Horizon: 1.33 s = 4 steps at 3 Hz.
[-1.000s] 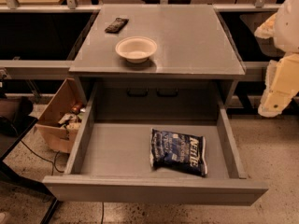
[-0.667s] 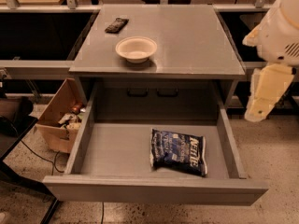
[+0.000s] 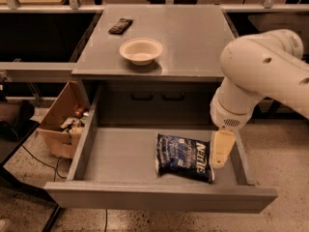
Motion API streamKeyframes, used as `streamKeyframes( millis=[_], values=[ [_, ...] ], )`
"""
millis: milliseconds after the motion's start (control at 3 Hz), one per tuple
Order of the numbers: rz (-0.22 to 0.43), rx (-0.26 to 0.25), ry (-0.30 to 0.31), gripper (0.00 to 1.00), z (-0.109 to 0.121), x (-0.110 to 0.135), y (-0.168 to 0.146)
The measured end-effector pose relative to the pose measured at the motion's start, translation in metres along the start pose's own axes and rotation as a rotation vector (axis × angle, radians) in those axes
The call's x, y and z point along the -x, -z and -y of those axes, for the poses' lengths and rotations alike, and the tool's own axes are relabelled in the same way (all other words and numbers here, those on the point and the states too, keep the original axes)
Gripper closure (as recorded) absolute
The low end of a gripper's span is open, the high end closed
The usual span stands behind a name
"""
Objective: Pick blue chip bag from top drawer and place on counter
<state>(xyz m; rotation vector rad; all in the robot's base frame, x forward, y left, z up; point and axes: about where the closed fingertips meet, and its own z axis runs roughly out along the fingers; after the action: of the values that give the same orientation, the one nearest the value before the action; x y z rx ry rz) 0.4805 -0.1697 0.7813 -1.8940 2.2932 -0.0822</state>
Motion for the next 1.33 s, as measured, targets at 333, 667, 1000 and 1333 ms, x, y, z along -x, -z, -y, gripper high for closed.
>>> streamKeyframes(
  millis=[333, 667, 1000, 1333],
  values=[
    [-0.01, 0.016, -0.007, 0.0, -0.005, -0.005, -0.051],
    [0.022, 0.024, -0.037, 0.0, 0.003, -0.005, -0.089],
    [0.09, 0.044, -0.045, 0.0, 0.015, 0.019, -0.124],
    [0.152, 0.106, -0.063, 0.03, 0.011, 0.046, -0.168]
  ],
)
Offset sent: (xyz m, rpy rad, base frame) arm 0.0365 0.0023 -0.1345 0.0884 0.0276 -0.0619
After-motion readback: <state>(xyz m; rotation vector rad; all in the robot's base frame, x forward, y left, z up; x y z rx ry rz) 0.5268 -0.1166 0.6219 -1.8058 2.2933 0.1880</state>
